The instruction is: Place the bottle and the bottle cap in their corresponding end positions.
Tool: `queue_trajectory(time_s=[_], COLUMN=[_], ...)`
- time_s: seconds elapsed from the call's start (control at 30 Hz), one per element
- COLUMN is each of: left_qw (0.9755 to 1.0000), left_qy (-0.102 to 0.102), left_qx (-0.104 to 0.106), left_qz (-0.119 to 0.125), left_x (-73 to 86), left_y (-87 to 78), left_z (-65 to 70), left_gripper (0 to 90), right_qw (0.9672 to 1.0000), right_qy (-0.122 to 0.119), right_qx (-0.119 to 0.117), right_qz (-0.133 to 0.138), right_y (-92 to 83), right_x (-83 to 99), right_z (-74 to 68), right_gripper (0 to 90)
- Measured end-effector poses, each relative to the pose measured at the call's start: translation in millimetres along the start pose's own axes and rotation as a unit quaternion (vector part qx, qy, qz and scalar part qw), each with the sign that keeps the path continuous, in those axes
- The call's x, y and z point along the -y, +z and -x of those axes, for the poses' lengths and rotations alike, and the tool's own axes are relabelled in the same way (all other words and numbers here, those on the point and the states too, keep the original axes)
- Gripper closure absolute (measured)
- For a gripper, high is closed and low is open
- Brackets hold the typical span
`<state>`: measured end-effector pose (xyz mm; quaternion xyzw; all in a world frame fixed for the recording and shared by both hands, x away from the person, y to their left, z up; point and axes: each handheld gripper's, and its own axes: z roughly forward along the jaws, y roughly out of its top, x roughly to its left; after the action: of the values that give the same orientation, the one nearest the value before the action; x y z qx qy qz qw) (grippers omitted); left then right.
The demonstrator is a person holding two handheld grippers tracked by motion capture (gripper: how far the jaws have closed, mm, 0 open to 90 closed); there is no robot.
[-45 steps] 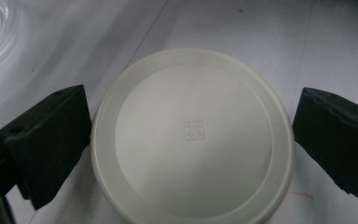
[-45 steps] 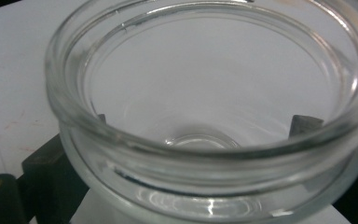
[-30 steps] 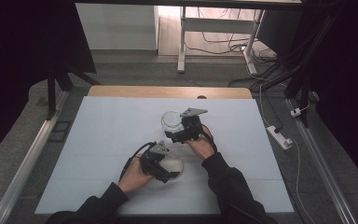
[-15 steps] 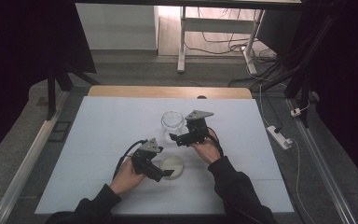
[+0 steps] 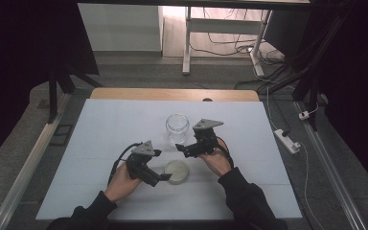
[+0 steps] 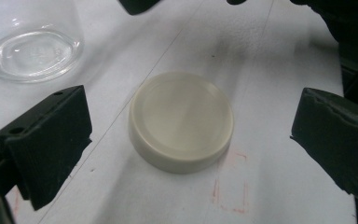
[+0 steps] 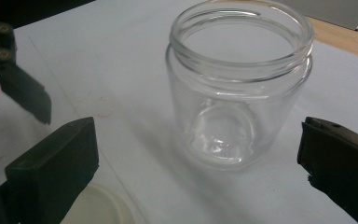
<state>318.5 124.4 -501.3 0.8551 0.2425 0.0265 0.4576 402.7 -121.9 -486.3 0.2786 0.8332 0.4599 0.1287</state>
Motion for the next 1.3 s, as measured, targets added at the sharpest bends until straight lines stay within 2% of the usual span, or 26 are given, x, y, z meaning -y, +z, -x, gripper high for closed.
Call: queue_trajectory(time_s=[0.23, 0.47, 0.83, 1.3], left_qw=[1.0000, 0.9997, 0.9990, 0.9959], left_qy=[-0.006, -0.006, -0.012, -0.048], left_qx=[-0.004, -0.020, -0.036, -0.063], left_qz=[0.006, 0.013, 0.022, 0.045], left_x=[5.9, 12.6, 25.4, 53.2], left_y=[-12.3, -25.5, -46.7, -83.9], left_z=[-0.7, 3.3, 10.1, 14.7], left_gripper=[0.0, 0.0, 0.0, 0.0], right_qw=[0.9999, 0.9998, 1.0000, 0.9996], right_qy=[-0.010, -0.003, 0.001, 0.018], right_qx=[-0.009, -0.016, -0.007, 0.017], right_qz=[-0.001, 0.007, 0.004, 0.014], right_y=[-14.7, -34.1, -61.2, -104.9], right_x=[6.2, 15.3, 34.4, 57.0], right_z=[-12.0, -18.8, -29.7, -30.8], right_gripper=[0.0, 0.0, 0.0, 0.0])
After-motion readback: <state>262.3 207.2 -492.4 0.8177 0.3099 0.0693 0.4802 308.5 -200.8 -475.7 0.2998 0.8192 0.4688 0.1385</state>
